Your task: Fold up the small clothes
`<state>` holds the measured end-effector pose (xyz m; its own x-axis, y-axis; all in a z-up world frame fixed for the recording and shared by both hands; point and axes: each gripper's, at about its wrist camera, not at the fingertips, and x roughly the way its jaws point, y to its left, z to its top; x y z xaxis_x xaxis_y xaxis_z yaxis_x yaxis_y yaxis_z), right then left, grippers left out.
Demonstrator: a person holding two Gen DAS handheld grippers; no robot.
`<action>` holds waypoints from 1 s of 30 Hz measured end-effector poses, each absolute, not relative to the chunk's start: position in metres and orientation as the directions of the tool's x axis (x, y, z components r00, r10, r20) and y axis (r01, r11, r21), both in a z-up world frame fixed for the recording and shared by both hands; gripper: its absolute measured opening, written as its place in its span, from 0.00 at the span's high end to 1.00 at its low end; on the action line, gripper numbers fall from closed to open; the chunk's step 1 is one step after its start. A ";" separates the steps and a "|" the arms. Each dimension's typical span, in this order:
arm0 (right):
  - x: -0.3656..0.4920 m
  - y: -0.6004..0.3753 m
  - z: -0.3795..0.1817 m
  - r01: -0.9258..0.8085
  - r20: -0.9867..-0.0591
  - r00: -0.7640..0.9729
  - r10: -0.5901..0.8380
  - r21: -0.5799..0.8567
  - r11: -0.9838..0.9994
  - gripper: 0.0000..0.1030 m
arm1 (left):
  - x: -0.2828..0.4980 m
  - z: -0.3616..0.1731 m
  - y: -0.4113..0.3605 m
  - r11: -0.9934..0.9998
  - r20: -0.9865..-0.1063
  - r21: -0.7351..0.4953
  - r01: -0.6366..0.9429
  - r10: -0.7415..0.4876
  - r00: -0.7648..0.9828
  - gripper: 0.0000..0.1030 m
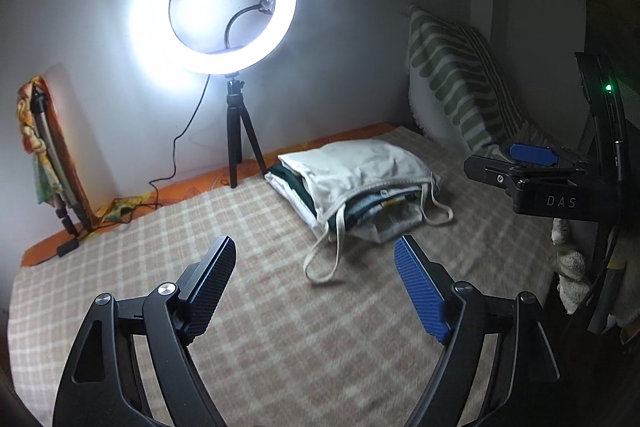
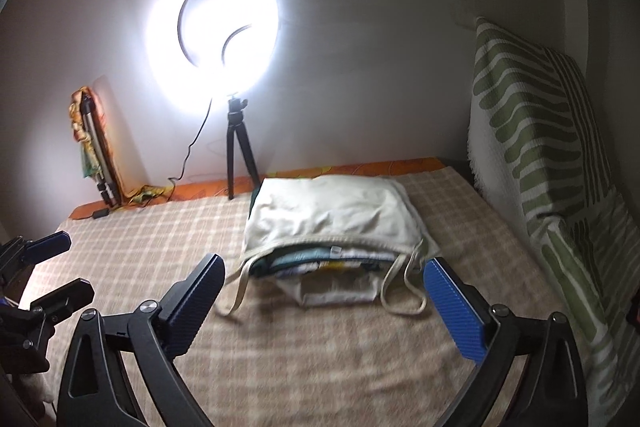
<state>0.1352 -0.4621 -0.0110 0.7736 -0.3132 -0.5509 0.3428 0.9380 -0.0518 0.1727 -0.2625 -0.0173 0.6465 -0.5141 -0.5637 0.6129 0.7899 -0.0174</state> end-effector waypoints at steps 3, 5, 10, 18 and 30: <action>0.121 -0.452 -0.023 0.343 -0.557 0.771 -0.309 -0.046 0.938 0.00 | 0.158 -0.028 -0.251 0.800 -0.563 -0.008 0.600 -0.500 0.658 0.20; 0.114 -0.445 -0.031 0.347 -0.562 0.766 -0.311 -0.046 0.937 0.00 | 0.151 -0.035 -0.246 0.811 -0.577 -0.003 0.585 -0.479 0.662 0.20; 0.095 -0.426 -0.048 0.358 -0.559 0.762 -0.327 -0.058 0.932 0.00 | 0.137 -0.048 -0.232 0.836 -0.594 -0.008 0.549 -0.446 0.670 0.20; 0.076 -0.406 -0.050 0.364 -0.545 0.766 -0.341 -0.070 0.929 0.00 | 0.121 -0.043 -0.218 0.876 -0.576 -0.013 0.482 -0.401 0.712 0.07; 0.069 -0.399 -0.049 0.355 -0.536 0.784 -0.312 -0.025 0.934 0.00 | 0.116 -0.041 -0.216 0.884 -0.577 0.000 0.467 -0.382 0.722 0.01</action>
